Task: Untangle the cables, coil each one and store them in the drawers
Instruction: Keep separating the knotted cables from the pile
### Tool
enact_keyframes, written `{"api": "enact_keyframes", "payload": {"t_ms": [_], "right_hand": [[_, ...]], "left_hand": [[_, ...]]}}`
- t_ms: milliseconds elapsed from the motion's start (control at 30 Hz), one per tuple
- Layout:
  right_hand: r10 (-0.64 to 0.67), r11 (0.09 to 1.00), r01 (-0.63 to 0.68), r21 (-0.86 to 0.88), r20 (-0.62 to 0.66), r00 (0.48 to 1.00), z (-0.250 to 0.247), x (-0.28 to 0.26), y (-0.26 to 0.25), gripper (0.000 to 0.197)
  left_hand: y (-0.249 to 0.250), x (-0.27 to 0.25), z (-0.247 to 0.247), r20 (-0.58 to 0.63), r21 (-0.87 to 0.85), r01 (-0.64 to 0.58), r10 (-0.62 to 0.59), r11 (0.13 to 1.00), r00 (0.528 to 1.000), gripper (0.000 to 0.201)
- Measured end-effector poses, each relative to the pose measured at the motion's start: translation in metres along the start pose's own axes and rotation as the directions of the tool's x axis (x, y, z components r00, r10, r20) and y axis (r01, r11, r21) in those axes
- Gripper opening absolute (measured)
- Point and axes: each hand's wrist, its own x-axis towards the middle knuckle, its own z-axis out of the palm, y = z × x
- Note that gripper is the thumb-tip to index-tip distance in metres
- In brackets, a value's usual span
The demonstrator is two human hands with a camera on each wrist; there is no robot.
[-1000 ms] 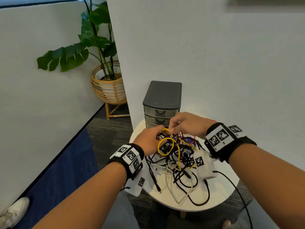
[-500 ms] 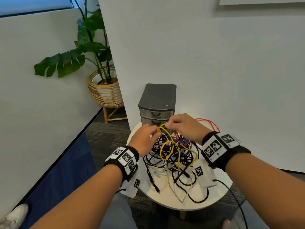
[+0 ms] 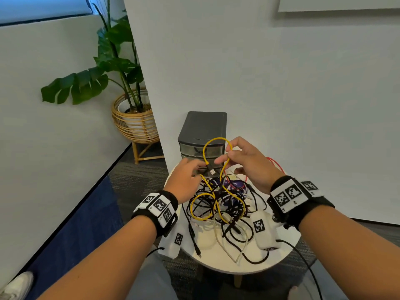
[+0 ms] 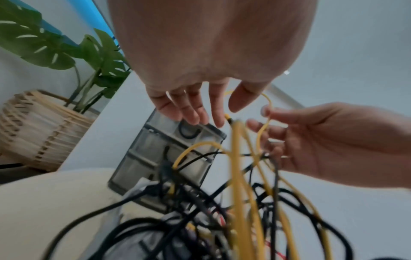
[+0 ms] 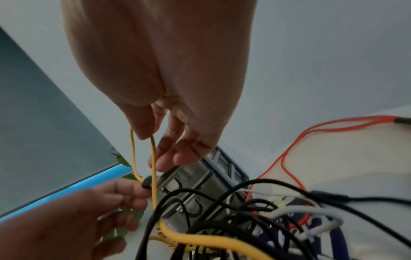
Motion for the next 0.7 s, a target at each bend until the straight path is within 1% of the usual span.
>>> {"api": "enact_keyframes", "payload": {"t_ms": [33, 100, 167, 200, 233, 267, 300, 333, 367, 400, 433, 500, 567, 633, 700], "right_hand": [[-0.013, 1.000, 0.013, -0.007, -0.002, 1.000, -0.001, 0.000, 0.000, 0.012], [-0.057, 0.996, 0.056, -0.066, -0.013, 0.998, -0.002, -0.001, -0.002, 0.013], [-0.100, 0.984, 0.096, -0.150, -0.022, 0.995, -0.003, -0.003, -0.003, 0.016], [-0.110, 0.976, 0.103, -0.190, -0.027, 0.994, -0.004, -0.004, -0.004, 0.016], [-0.115, 0.968, 0.106, -0.226, -0.029, 0.993, -0.004, -0.004, -0.005, 0.016], [-0.118, 0.961, 0.107, -0.257, -0.026, 0.993, -0.004, -0.005, -0.006, 0.016], [-0.116, 0.952, 0.108, -0.287, -0.012, 0.993, -0.003, -0.005, -0.006, 0.015], [-0.112, 0.942, 0.109, -0.318, 0.009, 0.994, -0.003, -0.006, -0.007, 0.017], [-0.105, 0.927, 0.108, -0.359, 0.027, 0.994, -0.002, -0.007, -0.007, 0.020], [-0.100, 0.908, 0.106, -0.405, 0.035, 0.994, -0.001, -0.008, -0.008, 0.023], [-0.093, 0.885, 0.094, -0.457, 0.025, 0.995, 0.000, -0.009, -0.008, 0.025], [-0.065, 0.849, 0.042, -0.527, -0.026, 0.998, 0.000, -0.012, -0.007, 0.027], [-0.034, 0.818, 0.002, -0.575, -0.045, 0.998, 0.001, -0.018, -0.007, 0.021], [0.038, 0.777, -0.009, -0.629, 0.032, 0.999, 0.002, -0.023, -0.007, 0.012], [0.138, 0.740, -0.016, -0.672, 0.129, 0.982, 0.009, -0.028, -0.005, 0.011]], "left_hand": [[0.007, 0.000, -0.002, -0.047, -0.030, -0.028, 0.026, 0.999, 0.999, 0.029], [0.022, -0.003, -0.006, -0.124, -0.024, -0.096, 0.092, 0.995, 0.988, 0.011], [0.033, -0.009, -0.008, -0.213, 0.072, -0.172, 0.183, 0.983, 0.960, 0.028], [0.040, -0.014, -0.009, -0.230, 0.117, -0.195, 0.218, 0.974, 0.949, 0.033], [0.046, -0.017, -0.010, -0.205, 0.162, -0.228, 0.259, 0.960, 0.944, 0.034], [0.052, -0.019, -0.009, -0.124, 0.216, -0.255, 0.286, 0.942, 0.950, 0.034], [0.057, -0.022, -0.007, -0.016, 0.297, -0.281, 0.299, 0.913, 0.954, 0.036], [0.060, -0.023, -0.003, 0.085, 0.389, -0.306, 0.297, 0.869, 0.951, 0.040], [0.061, -0.024, 0.001, 0.148, 0.456, -0.330, 0.295, 0.827, 0.944, 0.043], [0.060, -0.023, 0.005, 0.172, 0.485, -0.334, 0.287, 0.808, 0.942, 0.043], [0.058, -0.021, 0.007, 0.176, 0.482, -0.321, 0.269, 0.815, 0.947, 0.042], [0.053, -0.018, 0.010, 0.177, 0.422, -0.270, 0.214, 0.866, 0.961, 0.037], [0.051, -0.017, 0.008, 0.193, 0.366, -0.257, 0.197, 0.894, 0.961, 0.034], [0.051, -0.016, 0.006, 0.193, 0.337, -0.261, 0.205, 0.905, 0.960, 0.033], [0.053, -0.016, 0.005, 0.203, 0.298, -0.253, 0.197, 0.920, 0.959, 0.032]]}}
